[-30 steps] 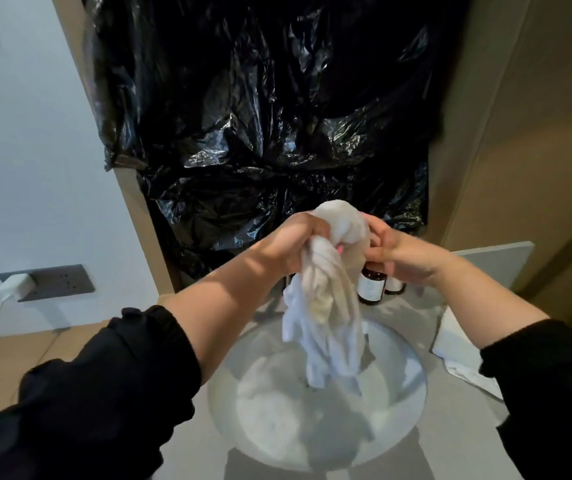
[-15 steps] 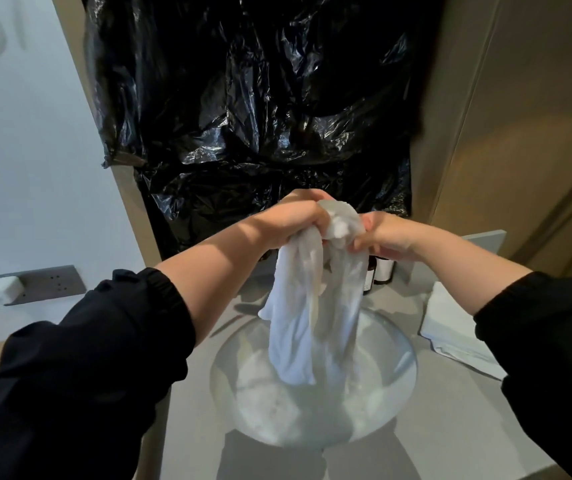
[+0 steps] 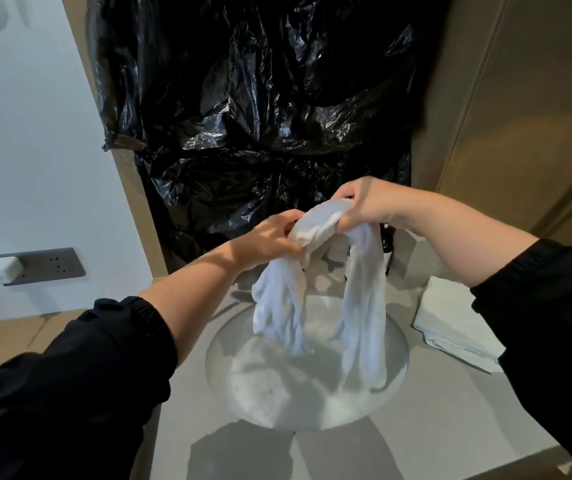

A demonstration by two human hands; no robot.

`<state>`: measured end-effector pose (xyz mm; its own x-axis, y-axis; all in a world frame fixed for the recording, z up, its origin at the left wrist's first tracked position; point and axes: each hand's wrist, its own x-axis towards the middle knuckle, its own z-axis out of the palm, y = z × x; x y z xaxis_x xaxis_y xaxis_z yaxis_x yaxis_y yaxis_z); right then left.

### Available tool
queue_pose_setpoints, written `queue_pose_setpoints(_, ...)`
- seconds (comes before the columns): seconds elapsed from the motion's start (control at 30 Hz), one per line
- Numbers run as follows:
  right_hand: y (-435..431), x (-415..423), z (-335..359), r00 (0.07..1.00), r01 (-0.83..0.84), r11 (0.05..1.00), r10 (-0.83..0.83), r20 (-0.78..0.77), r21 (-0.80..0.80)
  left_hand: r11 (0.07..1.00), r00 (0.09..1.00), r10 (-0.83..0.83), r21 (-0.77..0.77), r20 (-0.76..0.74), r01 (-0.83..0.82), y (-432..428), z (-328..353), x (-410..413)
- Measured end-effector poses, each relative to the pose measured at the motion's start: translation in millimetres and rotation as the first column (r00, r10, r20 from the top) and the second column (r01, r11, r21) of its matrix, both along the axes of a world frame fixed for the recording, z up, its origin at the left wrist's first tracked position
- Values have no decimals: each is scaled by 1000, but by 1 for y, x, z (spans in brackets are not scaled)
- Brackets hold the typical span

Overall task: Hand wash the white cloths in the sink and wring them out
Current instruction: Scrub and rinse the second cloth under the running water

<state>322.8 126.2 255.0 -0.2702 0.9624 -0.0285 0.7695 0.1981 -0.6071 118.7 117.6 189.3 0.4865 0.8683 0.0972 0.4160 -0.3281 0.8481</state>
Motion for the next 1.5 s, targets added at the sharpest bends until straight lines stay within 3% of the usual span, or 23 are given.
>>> queue_pose_setpoints(0.1,-2,-4,14,1000,-5,1000,6,14,-18,999,999,28,-23,46,-27,-1,-24,-3)
queue_pose_setpoints(0.2,-4,-5,24,999,-24,986,17,-43,-167,995,992,96,23,79,-98,-6,-43,-1)
queue_pose_setpoints(0.33,-10,-12,33,999,-38,961,44,16,-272,996,974,58,-82,219,-41,-20,-54,10)
queue_pose_setpoints(0.43,-15,-25,31,977,1,983,38,208,-183,993,958,42,-114,284,-10,-24,-53,23)
queue_pose_setpoints(0.53,-16,-39,26,850,36,999,-30,525,0,991,946,53,-130,320,-11,-21,-60,40)
queue_pose_setpoints(0.57,-14,-42,23,853,58,998,-66,518,31,990,942,61,-139,329,-16,-22,-64,46)
queue_pose_setpoints(0.7,-7,-46,22,956,237,971,-230,183,-14,987,937,134,-127,322,-98,-31,-94,71)
queue_pose_setpoints(0.87,1,-55,11,926,311,940,-334,-177,-143,968,935,235,-157,266,-198,-44,-131,91)
queue_pose_setpoints(1.03,8,-51,-7,807,289,922,-379,-453,-258,929,883,337,-266,327,-256,-29,-140,80)
queue_pose_setpoints(1.17,26,-11,-40,636,289,865,-494,-593,-411,924,964,263,-300,45,-238,-12,-129,41)
queue_pose_setpoints(1.27,34,19,-88,497,269,816,-573,-652,-512,896,980,124,-442,158,-42,3,-130,12)
queue_pose_setpoints(1.4,37,34,-156,415,145,768,-619,-667,-623,724,963,-12,-662,268,193,8,-136,-7)
queue_pose_setpoints(1.5,36,30,-202,316,20,719,-664,-678,-694,644,953,-69,-717,294,268,14,-143,-20)
